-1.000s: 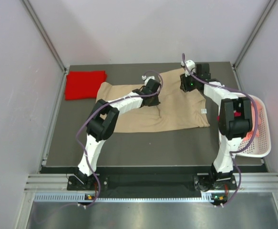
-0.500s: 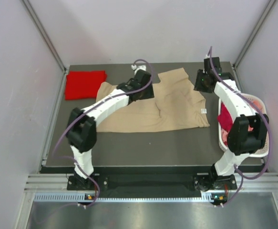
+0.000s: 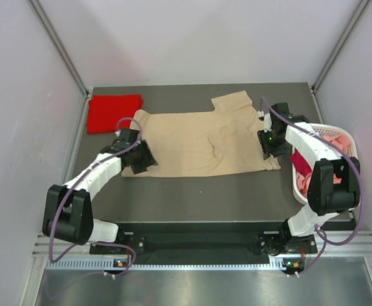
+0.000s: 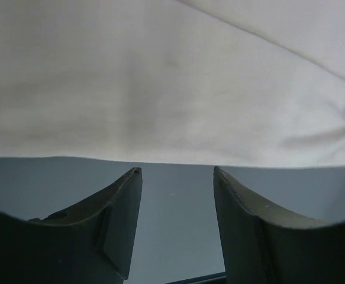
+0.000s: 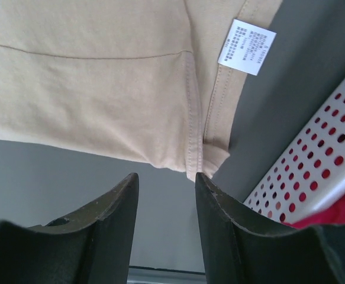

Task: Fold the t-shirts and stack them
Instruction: Fold the tshirt

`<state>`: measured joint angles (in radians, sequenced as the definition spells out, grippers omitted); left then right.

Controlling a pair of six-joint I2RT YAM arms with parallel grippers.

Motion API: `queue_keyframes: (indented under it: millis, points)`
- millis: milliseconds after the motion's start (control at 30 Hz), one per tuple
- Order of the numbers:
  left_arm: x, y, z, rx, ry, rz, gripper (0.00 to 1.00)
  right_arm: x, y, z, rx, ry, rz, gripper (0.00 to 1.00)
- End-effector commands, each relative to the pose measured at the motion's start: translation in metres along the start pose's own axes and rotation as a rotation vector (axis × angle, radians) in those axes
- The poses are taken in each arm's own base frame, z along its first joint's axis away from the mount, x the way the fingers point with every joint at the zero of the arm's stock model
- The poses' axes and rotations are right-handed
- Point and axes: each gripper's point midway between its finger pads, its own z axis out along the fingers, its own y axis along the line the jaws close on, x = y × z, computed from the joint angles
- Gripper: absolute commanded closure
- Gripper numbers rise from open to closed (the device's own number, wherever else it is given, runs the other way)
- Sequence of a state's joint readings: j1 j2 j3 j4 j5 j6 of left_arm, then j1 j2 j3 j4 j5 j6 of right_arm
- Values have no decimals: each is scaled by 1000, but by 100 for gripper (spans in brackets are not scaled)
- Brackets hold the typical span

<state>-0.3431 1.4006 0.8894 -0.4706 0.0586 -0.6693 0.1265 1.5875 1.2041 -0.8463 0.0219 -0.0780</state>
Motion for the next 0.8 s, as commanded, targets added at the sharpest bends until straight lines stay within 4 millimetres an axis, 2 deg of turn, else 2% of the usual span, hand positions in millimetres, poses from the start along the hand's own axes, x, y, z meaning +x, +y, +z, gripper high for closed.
queue_keyframes:
  millis: [0, 67, 200, 300, 367, 433, 533, 700, 767]
  points:
    - [-27, 11, -19, 138, -64, -167, 43, -8, -1, 3, -26, -2, -69, 57]
    - [-38, 34, -24, 81, -135, -211, 41, -12, -10, 3, 19, -9, -72, 57]
    - [-44, 60, -28, -8, -202, -277, 38, -7, -16, 11, 26, 33, -113, 56]
    - [-45, 81, -26, -72, -238, -307, 36, 4, -23, 19, 23, 85, -134, 56]
    - [-42, 92, -22, -107, -230, -324, 36, 4, -27, 22, 7, 82, -118, 56]
    - [-37, 113, -18, -192, -221, -355, 36, 2, -28, 20, -5, 71, -116, 56]
    - [-33, 129, -16, -230, -224, -403, 31, 2, -23, 21, -54, 60, -140, 55]
    - [-29, 142, -8, -239, -244, -462, 30, 10, -19, 31, -87, 74, -175, 56]
    - [-31, 141, -3, -220, -249, -467, 31, 13, -18, 33, -98, 74, -181, 57]
